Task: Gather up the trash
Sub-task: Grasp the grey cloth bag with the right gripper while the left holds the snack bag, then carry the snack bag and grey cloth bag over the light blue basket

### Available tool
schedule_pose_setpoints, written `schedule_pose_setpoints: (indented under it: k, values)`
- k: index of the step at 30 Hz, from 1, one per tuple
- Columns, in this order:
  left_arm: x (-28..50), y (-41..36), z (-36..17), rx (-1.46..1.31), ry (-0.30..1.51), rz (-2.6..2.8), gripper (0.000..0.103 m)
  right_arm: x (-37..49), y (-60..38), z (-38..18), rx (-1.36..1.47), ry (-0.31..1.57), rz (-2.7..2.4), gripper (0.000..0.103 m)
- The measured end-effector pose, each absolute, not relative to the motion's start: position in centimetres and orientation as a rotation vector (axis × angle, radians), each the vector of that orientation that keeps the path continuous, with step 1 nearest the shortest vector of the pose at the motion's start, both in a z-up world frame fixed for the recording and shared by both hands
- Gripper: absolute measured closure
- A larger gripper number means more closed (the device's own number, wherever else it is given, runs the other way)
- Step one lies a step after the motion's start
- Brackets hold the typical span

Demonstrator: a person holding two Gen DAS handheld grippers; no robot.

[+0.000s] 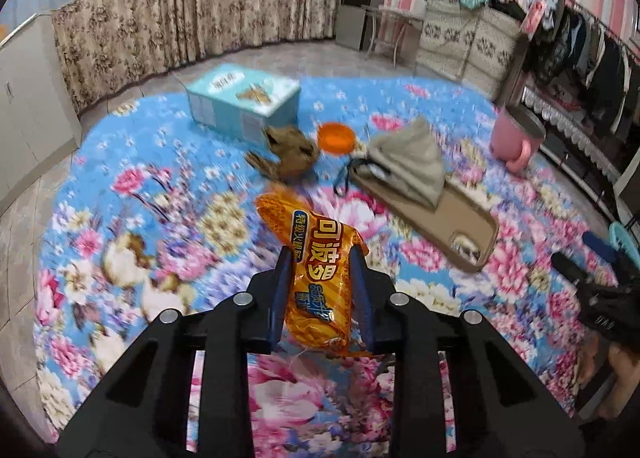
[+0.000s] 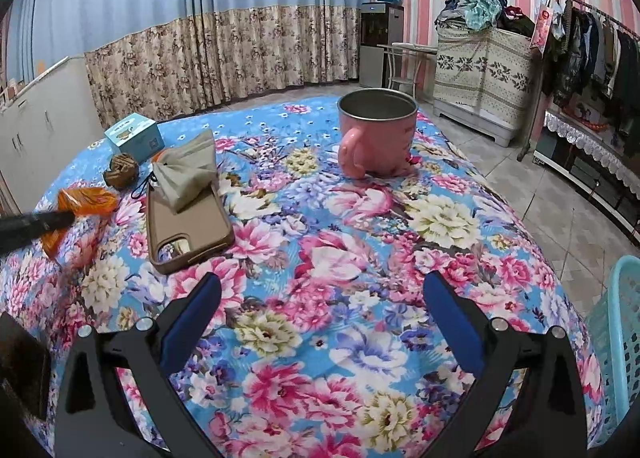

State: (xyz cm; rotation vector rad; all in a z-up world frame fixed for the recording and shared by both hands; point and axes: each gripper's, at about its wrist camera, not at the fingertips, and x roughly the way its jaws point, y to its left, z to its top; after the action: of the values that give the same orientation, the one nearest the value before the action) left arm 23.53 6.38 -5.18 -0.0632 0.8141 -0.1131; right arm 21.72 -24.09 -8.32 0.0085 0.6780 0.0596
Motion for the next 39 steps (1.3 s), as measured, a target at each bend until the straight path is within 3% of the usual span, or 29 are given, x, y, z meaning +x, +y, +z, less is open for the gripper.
schedule_pose_setpoints:
  k: [14, 25, 26, 30, 32, 34, 39]
  values:
    - [24.2, 13.2, -1.7, -0.127, 0.653, 0.023, 0.076, 25.3, -19.6, -7.1, 0.023, 0.675, 0.135, 0.004]
    - [25.8, 15.2, -3.0, -0.149, 0.675, 0.039, 0.076, 32.7, -12.6, -7.7, -0.028, 0.749, 0.205, 0.006]
    - [26.0, 15.0, -3.2, -0.141, 0.68, 0.037, 0.076, 33.3, -12.0, -7.9, -0.037, 0.765, 0.214, 0.009]
    - [26.2, 14.4, -3.7, -0.116, 0.689, 0.045, 0.076, 34.4, -11.0, -9.1, -0.047, 0.827, 0.248, 0.041]
    - [26.2, 14.3, -3.6, -0.123, 0.686, 0.041, 0.076, 34.3, -11.3, -8.9, -0.029, 0.811, 0.247, 0.049]
    - [26.0, 14.2, -3.5, -0.119, 0.68, 0.038, 0.076, 33.9, -12.0, -8.7, -0.004, 0.792, 0.252, 0.067]
    - [26.0, 13.2, -3.8, -0.07, 0.68, 0.032, 0.076, 32.0, -14.3, -8.0, 0.014, 0.748, 0.247, 0.078]
